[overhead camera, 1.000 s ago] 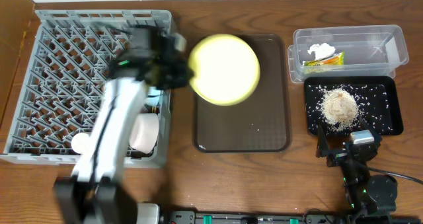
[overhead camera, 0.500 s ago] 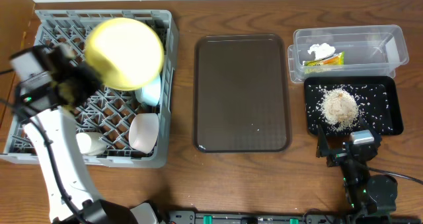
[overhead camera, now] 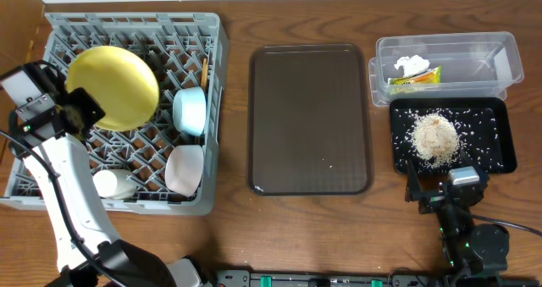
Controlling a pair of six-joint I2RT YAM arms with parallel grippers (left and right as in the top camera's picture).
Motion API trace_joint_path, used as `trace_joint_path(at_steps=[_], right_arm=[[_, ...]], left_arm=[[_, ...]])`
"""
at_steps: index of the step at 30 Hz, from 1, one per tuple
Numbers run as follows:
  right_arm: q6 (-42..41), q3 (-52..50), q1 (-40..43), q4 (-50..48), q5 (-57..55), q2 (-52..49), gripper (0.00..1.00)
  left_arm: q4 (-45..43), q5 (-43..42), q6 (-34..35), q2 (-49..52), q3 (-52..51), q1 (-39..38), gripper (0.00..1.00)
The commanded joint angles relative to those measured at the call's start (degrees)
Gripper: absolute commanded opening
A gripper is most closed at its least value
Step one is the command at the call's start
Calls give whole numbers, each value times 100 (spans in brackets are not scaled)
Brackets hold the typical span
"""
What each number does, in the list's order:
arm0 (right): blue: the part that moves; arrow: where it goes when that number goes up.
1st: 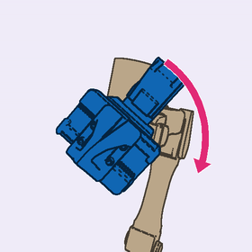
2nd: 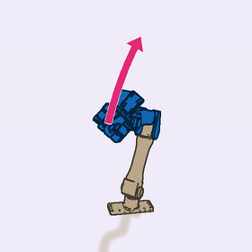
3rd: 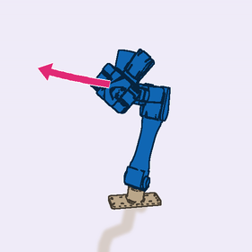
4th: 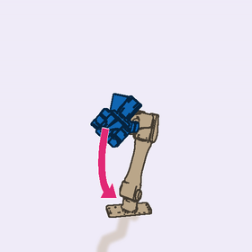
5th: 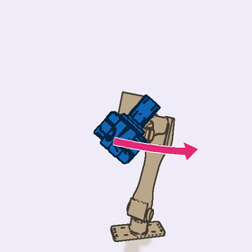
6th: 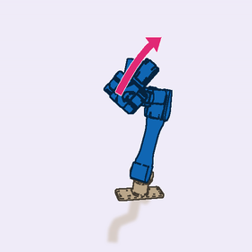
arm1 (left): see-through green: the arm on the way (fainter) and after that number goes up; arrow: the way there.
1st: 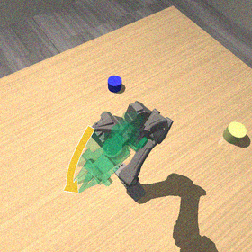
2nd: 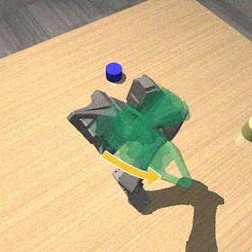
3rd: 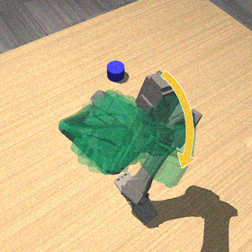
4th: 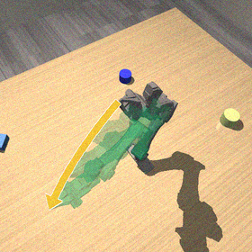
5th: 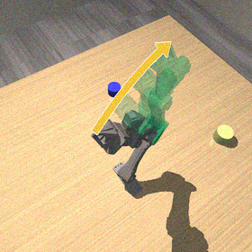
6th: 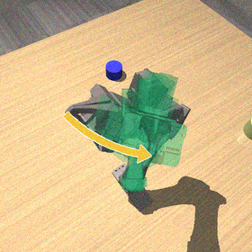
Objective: Sort waste into correct bins and load items into the dishwasher
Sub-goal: 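Lift the yellow plate and stand it upright in the rack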
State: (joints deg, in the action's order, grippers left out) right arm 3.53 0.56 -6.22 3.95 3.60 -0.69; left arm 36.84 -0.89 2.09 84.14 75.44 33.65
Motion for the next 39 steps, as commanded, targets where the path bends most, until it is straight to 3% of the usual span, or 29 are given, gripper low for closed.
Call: trace_joint_path(at_steps=[1,13,22,29,35,36,37,38,39], right_arm=[[-70,-24,15,-2,-13,20,99],[-70,-24,15,-2,-13,20,99],[-70,-24,15,-2,-13,20,99],[-70,-24,15,-2,-13,20,99],[-70,-24,15,-2,-13,20,99],[-70,-24,15,-2,-13,20,99],[-70,-24,15,-2,-13,20,99],[-70,-24,15,-4,-13,20,99],[-70,-24,15,-2,-13,20,99]], left_arm=[[-74,546,-302,83,-22,2,8],[2,931,-404,348,-22,-330,8],[37,2590,-396,354,-22,-1139,7],[192,2747,-389,361,-22,-1652,8],[669,2468,-33,361,-22,-2142,31],[763,2304,-28,352,-22,-2227,46],[831,2238,-9,337,-22,-2271,53],[925,2234,151,306,-20,-2319,70],[1016,2232,271,264,-17,-2358,79]])
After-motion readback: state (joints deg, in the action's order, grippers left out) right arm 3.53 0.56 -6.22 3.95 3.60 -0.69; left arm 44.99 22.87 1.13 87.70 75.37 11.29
